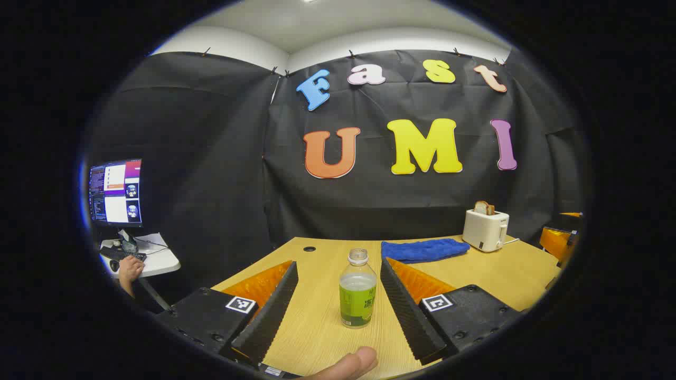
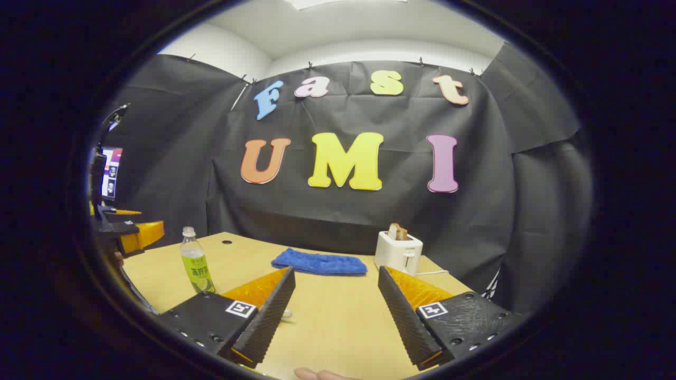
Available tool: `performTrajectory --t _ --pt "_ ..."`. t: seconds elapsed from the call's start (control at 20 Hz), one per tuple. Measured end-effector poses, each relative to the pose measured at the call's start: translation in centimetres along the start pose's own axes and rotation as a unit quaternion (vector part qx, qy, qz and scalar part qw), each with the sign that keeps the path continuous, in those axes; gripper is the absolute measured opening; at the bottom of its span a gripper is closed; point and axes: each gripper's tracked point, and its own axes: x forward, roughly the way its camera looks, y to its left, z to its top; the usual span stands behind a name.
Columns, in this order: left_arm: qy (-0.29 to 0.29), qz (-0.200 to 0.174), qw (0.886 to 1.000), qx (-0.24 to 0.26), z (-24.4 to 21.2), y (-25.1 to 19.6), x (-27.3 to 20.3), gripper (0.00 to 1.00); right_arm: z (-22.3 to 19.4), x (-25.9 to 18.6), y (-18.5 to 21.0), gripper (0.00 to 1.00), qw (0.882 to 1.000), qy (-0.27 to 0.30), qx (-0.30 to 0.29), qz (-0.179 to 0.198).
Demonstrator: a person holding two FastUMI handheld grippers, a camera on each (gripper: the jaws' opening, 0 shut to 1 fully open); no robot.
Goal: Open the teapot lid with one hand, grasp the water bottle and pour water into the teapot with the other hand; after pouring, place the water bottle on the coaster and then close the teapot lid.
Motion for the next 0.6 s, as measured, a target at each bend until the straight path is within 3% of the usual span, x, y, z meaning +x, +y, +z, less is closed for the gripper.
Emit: performTrajectory --t 0.4,0.6 --pt "-0.003 -0.019 1.0 0.008 -0.1 -1.2 0.0 0.98 0.4 -0.1 -0.2 0.95 1.0 -0.011 0.0 -0.001" --pt "0.006 -0.02 1.0 0.011 -0.7 -1.2 0.4 0.98 -0.3 0.3 0.5 0.95 1.0 0.0 0.004 0.016"
